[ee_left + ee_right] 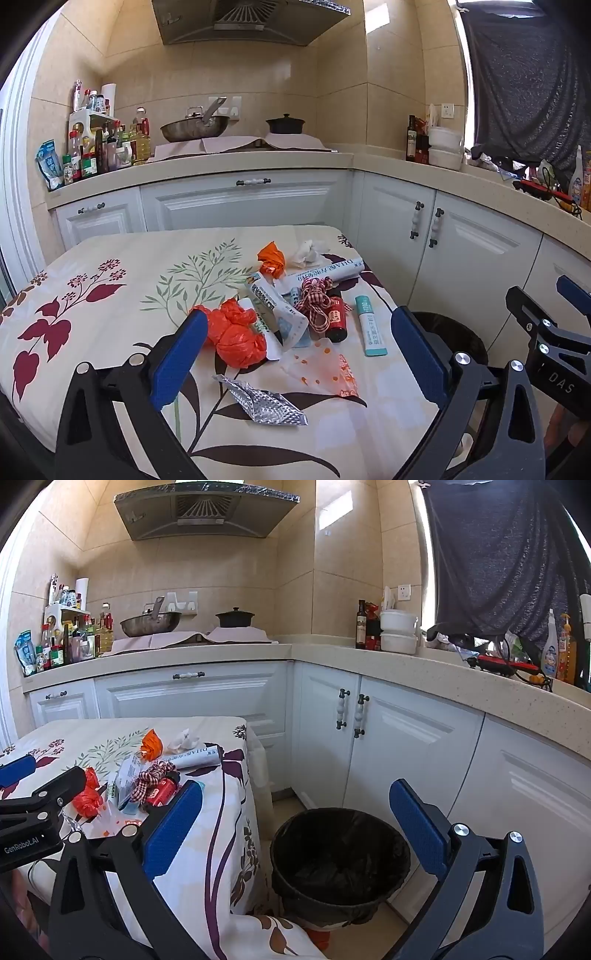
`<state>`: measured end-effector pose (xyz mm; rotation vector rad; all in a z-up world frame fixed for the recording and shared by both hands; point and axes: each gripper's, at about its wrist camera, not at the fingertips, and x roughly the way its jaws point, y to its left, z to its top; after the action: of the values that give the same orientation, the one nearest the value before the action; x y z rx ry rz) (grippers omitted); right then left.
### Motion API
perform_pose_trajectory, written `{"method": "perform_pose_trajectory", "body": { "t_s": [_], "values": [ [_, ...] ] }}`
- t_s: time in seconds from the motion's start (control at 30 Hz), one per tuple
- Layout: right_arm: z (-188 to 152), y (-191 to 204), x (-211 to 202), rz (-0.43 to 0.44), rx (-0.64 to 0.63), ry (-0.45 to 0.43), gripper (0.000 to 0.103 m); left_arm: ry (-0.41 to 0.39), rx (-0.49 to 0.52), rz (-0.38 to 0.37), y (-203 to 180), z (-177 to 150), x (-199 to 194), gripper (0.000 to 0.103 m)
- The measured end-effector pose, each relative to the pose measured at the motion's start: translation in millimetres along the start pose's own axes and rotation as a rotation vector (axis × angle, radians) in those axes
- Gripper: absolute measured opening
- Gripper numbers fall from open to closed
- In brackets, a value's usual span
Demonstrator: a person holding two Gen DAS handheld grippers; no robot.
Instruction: Collect trash
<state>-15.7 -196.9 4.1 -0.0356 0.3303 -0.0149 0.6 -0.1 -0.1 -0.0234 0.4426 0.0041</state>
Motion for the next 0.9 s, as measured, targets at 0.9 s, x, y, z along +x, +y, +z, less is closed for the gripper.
{"method": "perform_pose_trajectory", "body": {
  "t_s": [0.9],
  "values": [
    [-4.1,3.1,3.1,0.004,-0.003,0.006,0.099,0.007,-0.013,0.004,6.9,-0.9,1.4,0.097]
  ]
}}
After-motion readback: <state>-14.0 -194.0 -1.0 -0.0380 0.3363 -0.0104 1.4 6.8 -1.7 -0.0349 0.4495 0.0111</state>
